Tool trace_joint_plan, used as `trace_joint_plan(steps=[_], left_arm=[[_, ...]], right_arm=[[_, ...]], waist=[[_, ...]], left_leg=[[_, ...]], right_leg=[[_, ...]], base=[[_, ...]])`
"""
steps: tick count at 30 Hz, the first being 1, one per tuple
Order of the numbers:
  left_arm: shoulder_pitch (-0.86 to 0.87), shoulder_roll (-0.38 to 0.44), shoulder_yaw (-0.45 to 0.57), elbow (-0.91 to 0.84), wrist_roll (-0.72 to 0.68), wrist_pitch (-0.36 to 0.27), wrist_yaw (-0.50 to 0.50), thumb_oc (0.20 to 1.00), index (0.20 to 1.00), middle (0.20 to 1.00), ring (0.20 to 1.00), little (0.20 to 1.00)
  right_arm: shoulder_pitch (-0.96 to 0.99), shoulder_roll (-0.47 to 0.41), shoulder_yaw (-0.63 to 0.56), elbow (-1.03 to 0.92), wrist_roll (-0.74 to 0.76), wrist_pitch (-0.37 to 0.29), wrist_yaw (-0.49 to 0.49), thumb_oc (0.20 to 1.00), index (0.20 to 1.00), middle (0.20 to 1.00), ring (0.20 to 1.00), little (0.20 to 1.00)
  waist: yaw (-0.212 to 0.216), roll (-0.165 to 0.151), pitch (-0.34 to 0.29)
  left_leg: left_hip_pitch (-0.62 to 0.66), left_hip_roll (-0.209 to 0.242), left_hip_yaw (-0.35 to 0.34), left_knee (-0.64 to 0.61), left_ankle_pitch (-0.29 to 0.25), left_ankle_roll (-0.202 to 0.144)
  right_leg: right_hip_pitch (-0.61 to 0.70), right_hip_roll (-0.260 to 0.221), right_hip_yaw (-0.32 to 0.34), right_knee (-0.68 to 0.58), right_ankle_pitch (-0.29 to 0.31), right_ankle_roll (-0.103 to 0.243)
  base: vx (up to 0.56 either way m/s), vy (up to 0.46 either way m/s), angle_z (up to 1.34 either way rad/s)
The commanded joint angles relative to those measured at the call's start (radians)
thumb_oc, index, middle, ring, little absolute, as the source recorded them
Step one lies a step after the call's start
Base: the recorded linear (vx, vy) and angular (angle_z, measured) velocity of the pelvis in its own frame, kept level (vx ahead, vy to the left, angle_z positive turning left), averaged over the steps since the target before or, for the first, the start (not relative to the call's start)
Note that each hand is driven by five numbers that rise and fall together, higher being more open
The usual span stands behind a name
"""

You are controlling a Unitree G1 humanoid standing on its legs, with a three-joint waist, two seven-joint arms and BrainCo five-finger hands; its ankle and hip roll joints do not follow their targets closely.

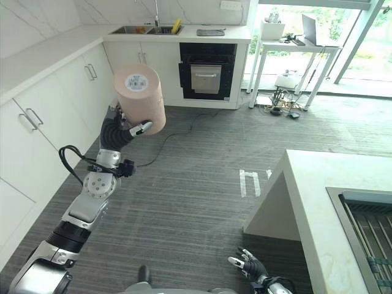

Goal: Place the dishes in the dishwasher.

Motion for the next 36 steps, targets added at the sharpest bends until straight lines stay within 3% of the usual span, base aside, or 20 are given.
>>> trace_joint_plan(steps=[1, 3, 4, 6, 7, 10, 11, 12, 14, 19, 20, 22, 23, 24, 25, 29, 30, 31, 33, 36], left_arm=[[-0.015, 0.033, 0.069, -0.095, 0.066, -0.075, 0.029, 0.200, 0.200, 0.200, 0.200, 0.200], [-0.042, 0.038, 0.038, -0.088, 0.084, -0.062, 0.000, 0.200, 0.200, 0.200, 0.200, 0.200], [-0.048, 0.039, 0.033, -0.084, 0.083, -0.061, -0.002, 0.200, 0.200, 0.200, 0.200, 0.200], [-0.124, 0.059, -0.033, -0.031, 0.092, -0.053, 0.011, 0.200, 0.200, 0.200, 0.200, 0.200], [-0.132, 0.061, -0.038, -0.025, 0.096, -0.043, 0.019, 0.200, 0.200, 0.200, 0.200, 0.200], [-0.134, 0.072, -0.036, -0.024, 0.115, -0.012, 0.057, 0.200, 0.200, 0.200, 0.200, 0.200], [-0.136, 0.075, -0.035, -0.020, 0.117, -0.007, 0.058, 0.200, 0.200, 0.200, 0.200, 0.200], [-0.125, 0.078, -0.024, -0.025, 0.138, 0.005, 0.055, 0.200, 0.200, 0.200, 0.200, 0.200], [-0.109, 0.079, -0.017, -0.047, 0.170, 0.012, 0.047, 0.200, 0.200, 0.200, 0.200, 0.200], [-0.083, 0.085, -0.020, -0.085, 0.246, 0.009, 0.061, 0.200, 0.200, 0.200, 0.200, 0.200], [-0.073, 0.091, -0.017, -0.081, 0.233, 0.005, 0.074, 0.200, 0.200, 0.200, 0.200, 0.200], [-0.064, 0.098, 0.001, -0.081, 0.233, -0.002, 0.081, 0.200, 0.200, 0.200, 0.200, 0.200], [-0.048, 0.107, 0.033, -0.103, 0.216, -0.004, 0.077, 0.200, 0.200, 0.200, 0.200, 0.200], [-0.042, 0.104, 0.039, -0.111, 0.211, -0.004, 0.070, 0.200, 0.200, 0.200, 0.200, 0.200], [-0.027, 0.087, 0.055, -0.123, 0.198, -0.005, 0.034, 0.200, 0.200, 0.200, 0.200, 0.200], [-0.029, 0.086, 0.030, -0.104, 0.200, -0.008, 0.063, 0.200, 0.200, 0.200, 0.200, 0.200], [-0.011, 0.090, 0.026, -0.116, 0.205, -0.008, 0.072, 0.200, 0.200, 0.200, 0.200, 0.200], [0.001, 0.097, 0.030, -0.127, 0.200, -0.010, 0.063, 0.200, 0.200, 0.200, 0.200, 0.200], [0.050, 0.120, 0.063, -0.130, 0.203, -0.058, 0.055, 0.200, 0.200, 0.200, 0.200, 0.200], [0.056, 0.126, 0.060, -0.110, 0.209, -0.063, 0.062, 0.200, 0.200, 0.200, 0.200, 0.200]], right_arm=[[-0.048, 0.001, -0.027, -0.050, 0.037, -0.044, 0.005, 1.000, 1.000, 1.000, 1.000, 1.000], [-0.036, 0.010, -0.049, -0.090, 0.029, -0.046, -0.021, 1.000, 1.000, 1.000, 1.000, 1.000], [-0.036, 0.011, -0.047, -0.097, 0.027, -0.046, -0.027, 1.000, 1.000, 1.000, 1.000, 1.000], [-0.031, 0.024, -0.013, -0.231, 0.100, -0.029, -0.083, 1.000, 1.000, 1.000, 1.000, 1.000], [-0.032, 0.027, -0.010, -0.246, 0.103, -0.023, -0.082, 1.000, 1.000, 1.000, 1.000, 1.000], [-0.046, 0.023, 0.016, -0.310, 0.056, 0.024, -0.040, 1.000, 1.000, 1.000, 1.000, 1.000], [-0.043, 0.019, 0.023, -0.332, 0.049, 0.028, -0.041, 1.000, 1.000, 1.000, 1.000, 1.000], [-0.034, 0.011, 0.023, -0.382, 0.084, 0.040, -0.028, 1.000, 1.000, 1.000, 1.000, 1.000], [-0.023, 0.022, 0.010, -0.423, 0.120, 0.057, -0.009, 1.000, 1.000, 1.000, 1.000, 1.000], [-0.026, 0.039, -0.008, -0.427, 0.106, 0.055, -0.007, 1.000, 1.000, 1.000, 1.000, 1.000], [-0.037, 0.030, -0.005, -0.426, 0.146, 0.073, -0.016, 1.000, 1.000, 1.000, 1.000, 1.000], [-0.041, 0.016, -0.003, -0.429, 0.128, 0.093, 0.001, 1.000, 1.000, 1.000, 1.000, 1.000], [-0.039, -0.012, -0.008, -0.425, 0.104, 0.090, 0.025, 1.000, 1.000, 1.000, 1.000, 1.000], [-0.037, -0.017, -0.010, -0.425, 0.103, 0.083, 0.026, 1.000, 1.000, 1.000, 1.000, 1.000], [-0.034, -0.039, -0.025, -0.423, 0.116, 0.055, 0.038, 1.000, 1.000, 1.000, 1.000, 1.000], [-0.089, -0.036, -0.004, -0.412, 0.156, 0.008, 0.037, 1.000, 1.000, 1.000, 1.000, 1.000], [-0.100, -0.027, 0.001, -0.439, 0.148, 0.013, 0.011, 1.000, 1.000, 1.000, 1.000, 1.000], [-0.099, -0.025, 0.003, -0.453, 0.143, 0.017, -0.005, 1.000, 1.000, 1.000, 1.000, 1.000], [-0.079, -0.020, -0.003, -0.485, 0.125, 0.017, -0.017, 1.000, 1.000, 1.000, 1.000, 1.000], [-0.080, -0.013, -0.013, -0.493, 0.153, 0.029, -0.028, 1.000, 1.000, 1.000, 1.000, 1.000]], waist=[[0.012, 0.027, 0.005], [0.031, 0.037, 0.003], [0.031, 0.038, 0.003], [0.023, 0.041, 0.008], [0.024, 0.042, 0.006], [-0.007, 0.031, 0.023], [-0.019, 0.023, 0.030], [-0.044, -0.001, 0.048], [-0.071, -0.034, 0.064], [-0.081, -0.032, 0.051], [-0.095, -0.015, 0.027], [-0.099, 0.002, 0.003], [-0.099, 0.018, -0.025], [-0.096, 0.014, -0.026], [-0.079, -0.011, -0.019], [-0.029, 0.001, 0.006], [-0.002, 0.017, -0.001], [0.011, 0.022, 0.000], [0.031, 0.035, -0.006], [0.040, 0.035, -0.031]], left_leg=[[0.039, -0.035, -0.005, 0.029, 0.032, 0.017], [0.026, -0.100, -0.045, 0.042, -0.010, 0.056], [0.028, -0.107, -0.046, 0.039, -0.010, 0.061], [0.067, -0.178, -0.051, 0.007, -0.048, 0.122], [0.082, -0.189, -0.042, -0.002, -0.055, 0.127], [0.160, -0.233, -0.030, -0.030, -0.088, 0.127], [0.182, -0.240, -0.027, -0.032, -0.100, 0.126], [0.233, -0.248, -0.010, -0.028, -0.146, 0.124], [0.284, -0.271, -0.007, 0.004, -0.232, 0.135], [0.297, -0.301, 0.014, 0.100, -0.309, 0.155], [0.298, -0.301, 0.027, 0.185, -0.327, 0.141], [0.284, -0.288, 0.027, 0.304, -0.269, 0.107], [0.257, -0.263, 0.020, 0.501, -0.113, 0.047], [0.235, -0.258, 0.023, 0.556, -0.088, 0.041], [0.088, -0.197, 0.039, 0.748, -0.047, 0.042], [-0.007, -0.211, 0.013, 0.465, -0.066, 0.083], [-0.025, -0.199, -0.028, 0.156, -0.041, 0.077], [-0.036, -0.185, -0.062, 0.086, -0.004, 0.064], [-0.067, -0.163, -0.090, 0.033, 0.032, 0.052], [-0.050, -0.205, -0.063, 0.049, -0.008, 0.086]], right_leg=[[0.018, -0.015, 0.030, 0.091, -0.066, 0.083], [0.012, -0.047, 0.017, 0.308, -0.164, 0.113], [0.001, -0.051, 0.017, 0.342, -0.158, 0.120], [-0.166, -0.105, -0.005, 0.758, -0.010, 0.196], [-0.199, -0.122, -0.011, 0.799, 0.009, 0.199], [-0.255, -0.034, -0.040, 0.619, 0.025, 0.189], [-0.264, -0.034, -0.048, 0.532, 0.040, 0.182], [-0.298, -0.078, -0.078, 0.326, 0.089, 0.178], [-0.353, -0.138, -0.062, 0.138, 0.197, 0.214], [-0.357, -0.143, -0.061, 0.150, 0.202, 0.213], [-0.345, -0.095, -0.051, 0.207, 0.135, 0.165], [-0.320, -0.046, -0.064, 0.224, 0.083, 0.116], [-0.271, 0.009, -0.096, 0.219, 0.023, 0.053], [-0.255, 0.012, -0.101, 0.217, 0.011, 0.041], [-0.187, 0.014, -0.111, 0.209, -0.026, -0.004], [-0.083, 0.063, -0.002, 0.159, -0.054, 0.008], [-0.045, 0.078, 0.060, 0.119, -0.060, 0.036], [-0.030, 0.080, 0.086, 0.113, -0.064, 0.043], [-0.006, 0.068, 0.108, 0.148, -0.112, 0.061], [0.022, 0.044, 0.094, 0.244, -0.150, 0.096]], base=[[0.41, 0.362, -0.16], [0.54, 0.422, -0.12], [0.41, 0.326, 0.68], [0.41, 0.322, 1.04], [0.40, 0.206, 0.54], [0.37, -0.075, -0.28], [0.53, -0.308, -0.36], [0.59, -0.402, -0.17], [0.63, -0.422, 0.20], [0.49, -0.302, 0.26], [0.51, -0.349, 0.22], [0.63, -0.472, -0.21], [0.60, -0.496, -0.60], [0.70, -0.618, -0.92], [0.48, -0.367, -0.53], [0.51, -0.067, -0.61], [0.70, 0.142, -1.44], [0.68, 0.158, -1.56], [0.62, 0.140, -1.46], [0.52, 0.114, -0.82]])
